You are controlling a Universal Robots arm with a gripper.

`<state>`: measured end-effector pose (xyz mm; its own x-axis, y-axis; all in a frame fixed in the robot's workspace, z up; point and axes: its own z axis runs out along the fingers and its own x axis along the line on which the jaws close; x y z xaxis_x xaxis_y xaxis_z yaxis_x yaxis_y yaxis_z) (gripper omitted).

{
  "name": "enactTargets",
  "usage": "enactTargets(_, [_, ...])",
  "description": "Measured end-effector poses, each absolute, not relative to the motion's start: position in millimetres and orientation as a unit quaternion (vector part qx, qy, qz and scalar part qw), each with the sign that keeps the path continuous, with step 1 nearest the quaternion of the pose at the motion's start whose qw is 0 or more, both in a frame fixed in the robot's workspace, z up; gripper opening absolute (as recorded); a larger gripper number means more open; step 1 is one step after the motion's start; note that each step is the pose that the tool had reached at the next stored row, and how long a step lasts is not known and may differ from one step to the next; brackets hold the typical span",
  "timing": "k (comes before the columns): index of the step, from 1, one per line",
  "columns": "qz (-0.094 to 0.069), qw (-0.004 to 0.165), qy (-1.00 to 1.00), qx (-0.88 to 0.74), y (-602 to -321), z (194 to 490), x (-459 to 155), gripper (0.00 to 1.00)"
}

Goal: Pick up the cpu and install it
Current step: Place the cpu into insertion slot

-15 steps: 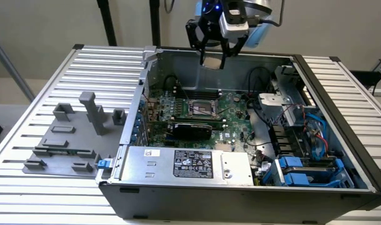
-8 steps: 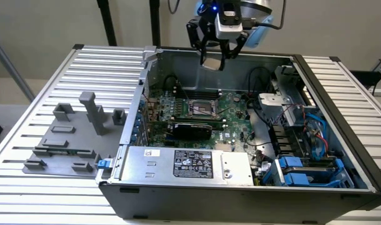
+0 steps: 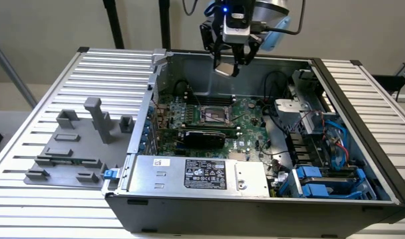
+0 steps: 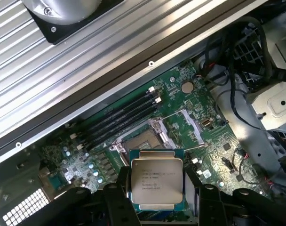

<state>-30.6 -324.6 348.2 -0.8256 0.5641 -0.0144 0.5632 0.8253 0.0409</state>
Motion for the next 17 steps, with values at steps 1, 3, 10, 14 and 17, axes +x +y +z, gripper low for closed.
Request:
enactTargets(1, [0.017,0.013,0.952,0.304,-324.6,347.7,-30.6,0.55])
enactTargets(3, [0.017,0.013,0.947,0.321,-324.6,346.9,-30.6,0.55])
enactTargets(10, [0.016,0.014,0.924,0.381,-324.6,344.0,-30.6,0.55])
enactTargets(14, [0.016,0.015,0.910,0.414,-324.6,342.2,-30.6,0.55])
enactTargets(17, [0.015,0.015,0.898,0.439,-324.6,340.7,-30.6,0.55])
